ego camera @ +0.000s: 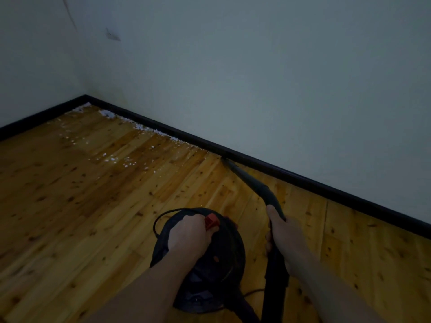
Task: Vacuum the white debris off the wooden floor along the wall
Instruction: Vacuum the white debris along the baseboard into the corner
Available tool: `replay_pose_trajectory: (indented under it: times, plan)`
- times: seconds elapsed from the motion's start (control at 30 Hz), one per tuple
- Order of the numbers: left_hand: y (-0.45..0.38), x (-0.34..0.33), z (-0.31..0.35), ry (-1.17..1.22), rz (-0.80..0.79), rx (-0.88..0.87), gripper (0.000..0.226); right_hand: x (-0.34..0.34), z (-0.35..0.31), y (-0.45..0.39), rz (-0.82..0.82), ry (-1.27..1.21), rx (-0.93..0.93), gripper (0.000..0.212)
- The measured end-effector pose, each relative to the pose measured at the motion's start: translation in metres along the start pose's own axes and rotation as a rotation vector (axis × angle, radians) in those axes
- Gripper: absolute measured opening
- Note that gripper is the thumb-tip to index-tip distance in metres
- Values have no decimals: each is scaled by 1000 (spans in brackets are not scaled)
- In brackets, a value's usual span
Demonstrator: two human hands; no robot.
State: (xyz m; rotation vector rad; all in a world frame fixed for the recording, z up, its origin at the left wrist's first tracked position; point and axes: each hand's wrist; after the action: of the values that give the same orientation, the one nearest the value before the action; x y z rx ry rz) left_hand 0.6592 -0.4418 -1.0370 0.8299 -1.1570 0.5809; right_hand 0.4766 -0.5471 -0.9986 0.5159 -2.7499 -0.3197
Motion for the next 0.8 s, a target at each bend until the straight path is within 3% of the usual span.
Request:
replay_pose_trajectory:
  times: [0.8]
  plan:
    - [-25,14,-69,59,53,112,42,-58,-14,-15,-124,-79,-43,52]
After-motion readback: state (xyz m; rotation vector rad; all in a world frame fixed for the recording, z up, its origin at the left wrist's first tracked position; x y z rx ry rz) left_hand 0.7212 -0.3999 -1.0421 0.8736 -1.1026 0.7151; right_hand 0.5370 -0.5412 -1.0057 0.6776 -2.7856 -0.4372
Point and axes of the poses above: each hand's wrist, its own y-axis away from the middle knuckle, its own x-axis out of the back of the hand, z = x × y, and after that the axes turned 13 degrees about x, right-handed
